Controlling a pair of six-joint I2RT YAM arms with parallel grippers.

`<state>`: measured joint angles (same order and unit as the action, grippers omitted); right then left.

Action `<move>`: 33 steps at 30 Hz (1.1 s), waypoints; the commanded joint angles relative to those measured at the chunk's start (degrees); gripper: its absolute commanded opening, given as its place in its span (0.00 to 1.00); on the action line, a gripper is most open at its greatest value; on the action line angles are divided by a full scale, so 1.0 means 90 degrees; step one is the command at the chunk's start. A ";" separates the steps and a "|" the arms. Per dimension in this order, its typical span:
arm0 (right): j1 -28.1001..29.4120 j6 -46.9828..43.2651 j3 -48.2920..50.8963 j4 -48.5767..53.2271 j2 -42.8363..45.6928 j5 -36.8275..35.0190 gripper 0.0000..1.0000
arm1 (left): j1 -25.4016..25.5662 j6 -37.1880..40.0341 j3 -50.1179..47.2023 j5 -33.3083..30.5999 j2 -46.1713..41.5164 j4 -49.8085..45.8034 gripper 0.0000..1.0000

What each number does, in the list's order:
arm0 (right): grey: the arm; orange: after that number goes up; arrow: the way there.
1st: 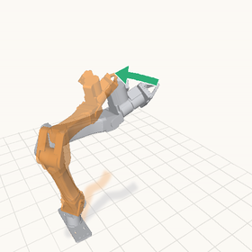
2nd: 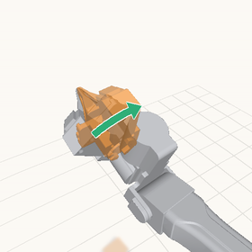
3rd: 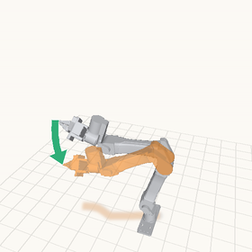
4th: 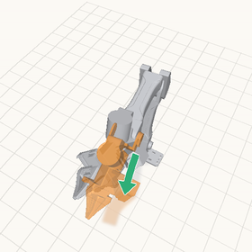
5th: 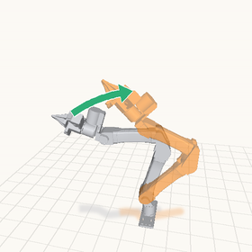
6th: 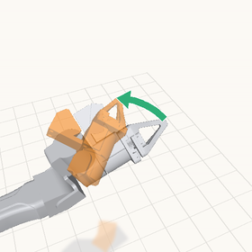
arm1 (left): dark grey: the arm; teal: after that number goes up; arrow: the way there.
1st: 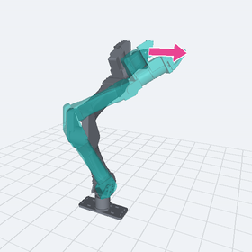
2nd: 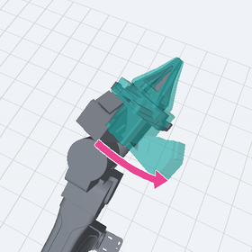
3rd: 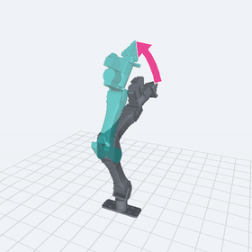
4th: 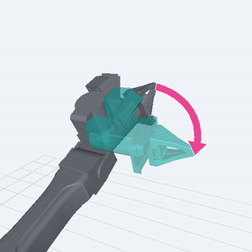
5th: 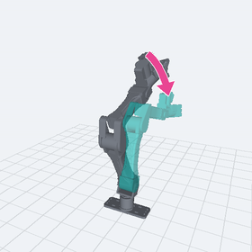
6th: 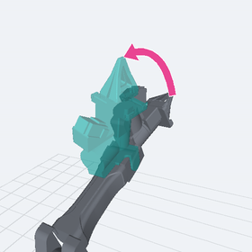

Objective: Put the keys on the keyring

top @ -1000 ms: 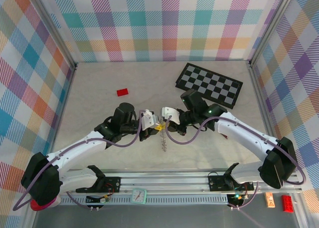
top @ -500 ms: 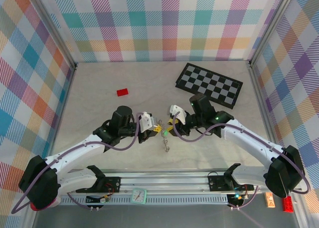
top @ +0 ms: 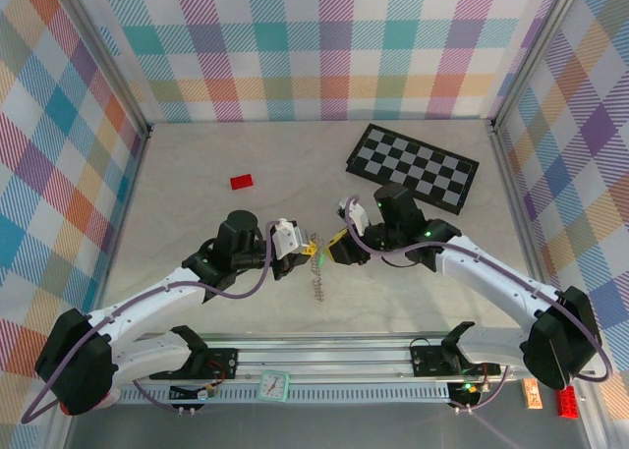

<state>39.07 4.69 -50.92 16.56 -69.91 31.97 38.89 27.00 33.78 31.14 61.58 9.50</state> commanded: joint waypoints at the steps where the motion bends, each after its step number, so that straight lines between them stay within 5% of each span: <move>1: 0.0005 0.0590 -0.0280 0.0140 -0.0166 0.0162 0.25 | 0.0073 -0.0090 -0.0047 0.0037 -0.0111 0.0393 0.00; 15: 0.0003 0.0866 -0.0281 -0.0077 -0.0194 0.0392 0.17 | 0.0073 -0.0051 -0.0003 0.0042 -0.0108 0.0312 0.00; 27: -0.0048 0.0912 -0.0125 -0.0062 -0.0404 0.0066 0.01 | 0.0075 -0.0185 -0.0133 0.0326 -0.0215 0.0679 0.00; 33: -0.0064 0.0999 -0.0292 0.0026 -0.0877 0.0608 0.00 | 0.0078 -0.0267 -0.0286 0.0495 -0.0280 0.1064 0.00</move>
<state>38.89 12.97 -51.81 16.58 -76.03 35.27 38.87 25.17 31.31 31.66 60.86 13.06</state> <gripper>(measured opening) 0.048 0.046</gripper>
